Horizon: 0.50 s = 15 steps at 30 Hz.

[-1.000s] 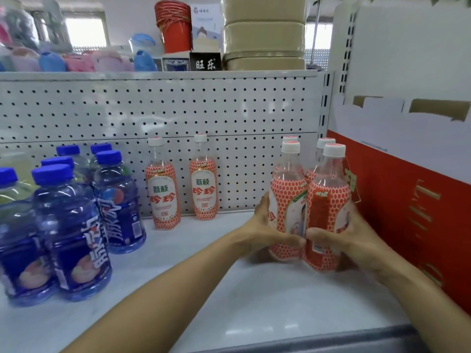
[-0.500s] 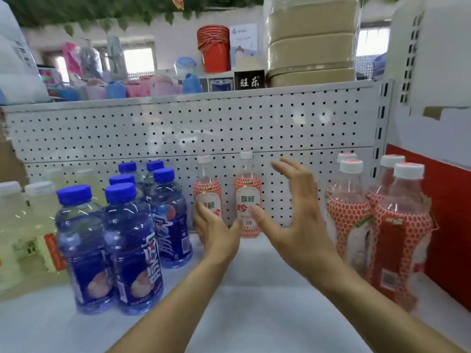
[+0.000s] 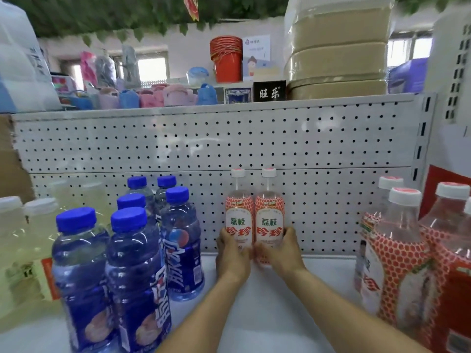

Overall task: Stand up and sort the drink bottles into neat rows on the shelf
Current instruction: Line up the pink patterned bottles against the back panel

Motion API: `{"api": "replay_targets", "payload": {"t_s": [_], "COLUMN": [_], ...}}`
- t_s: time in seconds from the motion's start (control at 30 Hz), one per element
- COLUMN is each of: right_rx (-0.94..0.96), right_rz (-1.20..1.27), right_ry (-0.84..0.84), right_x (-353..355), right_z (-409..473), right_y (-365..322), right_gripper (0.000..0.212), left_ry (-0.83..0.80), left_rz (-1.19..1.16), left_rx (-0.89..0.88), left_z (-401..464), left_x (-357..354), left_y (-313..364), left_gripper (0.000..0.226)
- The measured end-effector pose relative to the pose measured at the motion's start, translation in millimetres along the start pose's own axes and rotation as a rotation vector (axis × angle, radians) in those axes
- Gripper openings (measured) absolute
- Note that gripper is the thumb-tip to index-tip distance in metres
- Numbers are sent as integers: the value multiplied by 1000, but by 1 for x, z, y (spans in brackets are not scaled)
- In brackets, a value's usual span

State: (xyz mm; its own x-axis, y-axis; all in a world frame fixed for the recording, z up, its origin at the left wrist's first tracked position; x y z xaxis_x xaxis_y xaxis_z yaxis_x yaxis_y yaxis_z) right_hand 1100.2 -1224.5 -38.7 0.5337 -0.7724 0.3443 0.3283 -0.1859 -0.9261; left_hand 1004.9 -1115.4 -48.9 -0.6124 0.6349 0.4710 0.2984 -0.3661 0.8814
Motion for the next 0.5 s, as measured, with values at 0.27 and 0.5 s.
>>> {"api": "replay_targets", "payload": {"t_s": [0.27,0.5], "right_rx": [-4,-78], "right_rz": [-27,-62], "right_ry": [96,58], "right_x": [14,15], "right_z": [-3,1], "right_y": [14,13], "right_gripper": [51,48], "left_ry": [-37,-34], "left_rz": [-4,46], "left_rx": [-98,-107], "left_z": [-1,-6], "left_x": [-4,-7], "left_y": [5,12], "left_gripper": [66,65]}}
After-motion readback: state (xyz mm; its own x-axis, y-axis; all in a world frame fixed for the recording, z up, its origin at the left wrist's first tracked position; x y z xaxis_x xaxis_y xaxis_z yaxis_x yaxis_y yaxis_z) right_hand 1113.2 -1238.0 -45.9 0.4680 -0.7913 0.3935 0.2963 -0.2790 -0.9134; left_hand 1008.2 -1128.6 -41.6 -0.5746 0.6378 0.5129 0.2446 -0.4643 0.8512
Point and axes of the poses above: each hand's wrist, its own z-axis towards the middle knuckle, its own x-axis out of the back of the hand, y = z × x, the point moved 5 cm from there along z, towards the middle knuckle, and after that the axes turned 14 degrees about -y, right-handed, at the moved point
